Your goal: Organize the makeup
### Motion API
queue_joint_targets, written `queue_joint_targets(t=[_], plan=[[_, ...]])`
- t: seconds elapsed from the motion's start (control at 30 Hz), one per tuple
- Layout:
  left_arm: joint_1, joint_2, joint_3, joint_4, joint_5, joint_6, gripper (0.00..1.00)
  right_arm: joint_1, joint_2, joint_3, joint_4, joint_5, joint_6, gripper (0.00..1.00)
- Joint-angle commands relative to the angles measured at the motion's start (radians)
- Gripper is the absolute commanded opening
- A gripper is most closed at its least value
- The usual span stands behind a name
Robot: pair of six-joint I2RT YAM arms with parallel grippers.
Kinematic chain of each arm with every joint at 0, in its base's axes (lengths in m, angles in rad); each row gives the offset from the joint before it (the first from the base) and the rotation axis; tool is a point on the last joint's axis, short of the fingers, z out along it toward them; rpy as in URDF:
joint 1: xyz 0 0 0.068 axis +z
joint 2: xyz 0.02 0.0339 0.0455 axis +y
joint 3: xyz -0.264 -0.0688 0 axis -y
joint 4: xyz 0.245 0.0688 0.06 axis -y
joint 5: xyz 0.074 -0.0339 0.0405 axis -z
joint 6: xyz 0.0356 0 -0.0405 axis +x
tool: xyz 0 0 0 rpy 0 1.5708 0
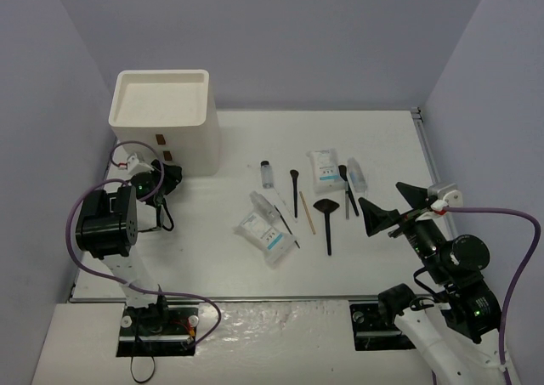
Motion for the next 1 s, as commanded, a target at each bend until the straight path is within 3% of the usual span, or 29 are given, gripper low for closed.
queue_joint_targets(t=[0.0, 0.73, 0.97], plan=[[0.012, -0.005, 0.070, 0.059, 0.018, 0.049, 0.43, 0.010, 0.003, 0.000, 0.074, -0.034, -0.018, 1.00], [0.021, -0.001, 0.070, 0.140, 0.033, 0.087, 0.42, 0.010, -0.020, -0.017, 0.081, -0.088, -0.025, 1.00], [0.023, -0.006, 0.076, 0.135, 0.036, 0.087, 0.36, 0.011, -0.021, -0.020, 0.083, -0.091, -0.025, 1.00]])
